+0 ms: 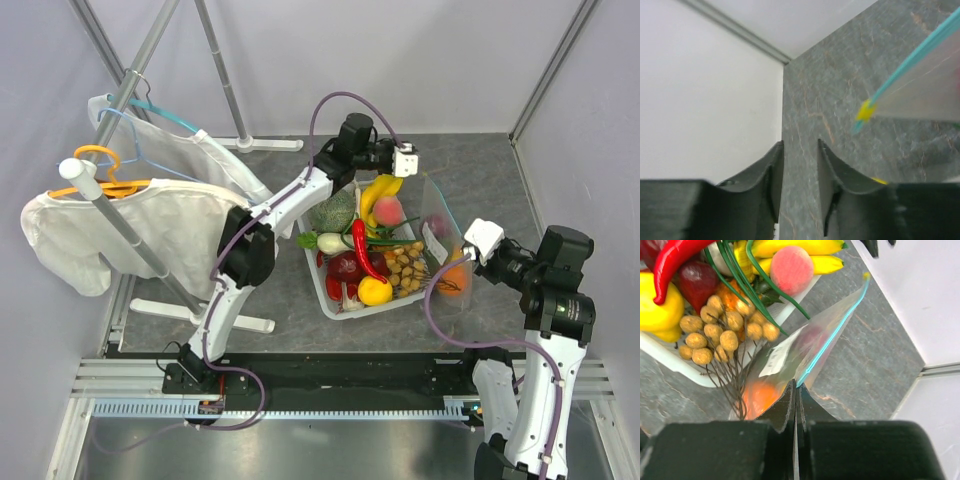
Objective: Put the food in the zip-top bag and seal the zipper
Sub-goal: Zip the zipper food storage bag at the center of the board, then pick up the zipper food storage bag at the center of the board.
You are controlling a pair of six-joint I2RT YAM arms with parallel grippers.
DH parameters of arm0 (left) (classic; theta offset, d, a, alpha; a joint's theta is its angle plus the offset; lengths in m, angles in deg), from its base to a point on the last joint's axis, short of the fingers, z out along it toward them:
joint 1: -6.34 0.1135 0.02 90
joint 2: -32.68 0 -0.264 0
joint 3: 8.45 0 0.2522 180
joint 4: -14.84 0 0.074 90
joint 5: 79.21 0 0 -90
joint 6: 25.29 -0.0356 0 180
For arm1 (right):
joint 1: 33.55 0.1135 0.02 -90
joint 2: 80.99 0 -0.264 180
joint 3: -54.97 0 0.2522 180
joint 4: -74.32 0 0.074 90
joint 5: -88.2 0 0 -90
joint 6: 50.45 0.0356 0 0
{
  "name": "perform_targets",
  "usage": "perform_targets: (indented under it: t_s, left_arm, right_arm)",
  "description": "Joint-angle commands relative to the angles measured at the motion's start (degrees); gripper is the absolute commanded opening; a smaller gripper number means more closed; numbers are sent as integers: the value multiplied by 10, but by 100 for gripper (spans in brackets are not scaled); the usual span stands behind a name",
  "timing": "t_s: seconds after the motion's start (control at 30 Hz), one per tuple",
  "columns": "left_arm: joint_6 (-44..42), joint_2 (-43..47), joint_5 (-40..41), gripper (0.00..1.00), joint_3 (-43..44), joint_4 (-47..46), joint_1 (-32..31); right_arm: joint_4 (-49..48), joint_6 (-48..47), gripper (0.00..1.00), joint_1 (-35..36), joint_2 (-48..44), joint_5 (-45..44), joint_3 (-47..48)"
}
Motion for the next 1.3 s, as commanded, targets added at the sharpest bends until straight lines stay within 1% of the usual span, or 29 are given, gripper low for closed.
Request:
perform_targets:
  t_s: [0.0,0.03,0.1,0.2,0.27,0.33,0.4,0.5,0.6,0.73,0.83,0.9,0.93,1.0,1.1,1.17,1.2,1.27]
  left_arm:
    - [9,62,-15,43,-34,-33,23]
    - [9,77,-27,45,-48,-32,20]
    - [-4,119,-63,54,-96,-33,16]
    - [-16,165,-108,57,-148,-20,11]
    - [-20,183,-124,61,-179,-14,7]
    - [-29,196,-116,62,-191,-13,-7]
    - [-26,194,-94,65,-190,-13,-26]
    - [-27,179,-80,66,-181,-15,-47]
    - [-45,159,-70,64,-167,-15,-63]
    - [-50,128,-65,61,-132,-5,-70]
    - [-57,110,-53,60,-119,-2,-70]
    - [-55,102,-55,58,-115,0,-70]
    - [-58,100,-59,52,-112,2,-71]
    - [-73,101,-67,45,-112,15,-72]
    - [-104,105,-79,32,-116,43,-77]
    - [-110,106,-88,27,-116,50,-78]
    - [-111,107,-89,22,-115,52,-79]
    - [-112,106,-90,17,-112,52,-81]
  right_arm:
    - [-27,57,0,2,1,24,14]
    - [-39,66,0,2,2,24,10]
    - [-45,73,0,2,5,28,8]
    - [-47,72,0,2,7,27,6]
    - [-47,73,0,2,4,23,3]
    - [-50,74,0,2,1,21,0]
    - [-52,80,0,3,-2,19,-4]
    - [-53,80,0,2,-8,18,-4]
    - [-53,80,0,2,-13,17,-3]
    - [-50,80,0,3,-19,15,-2]
    - [-35,52,0,2,-23,25,-1]
    - [-27,39,0,2,-25,25,-1]
    - [-25,38,0,2,-24,22,-2]
    - [-24,37,0,2,-22,16,-1]
    - [-26,38,0,2,-18,15,0]
    - [-27,38,0,2,-15,12,-1]
    - [-30,40,0,2,-13,9,-2]
    - [-40,49,0,2,-9,3,-3]
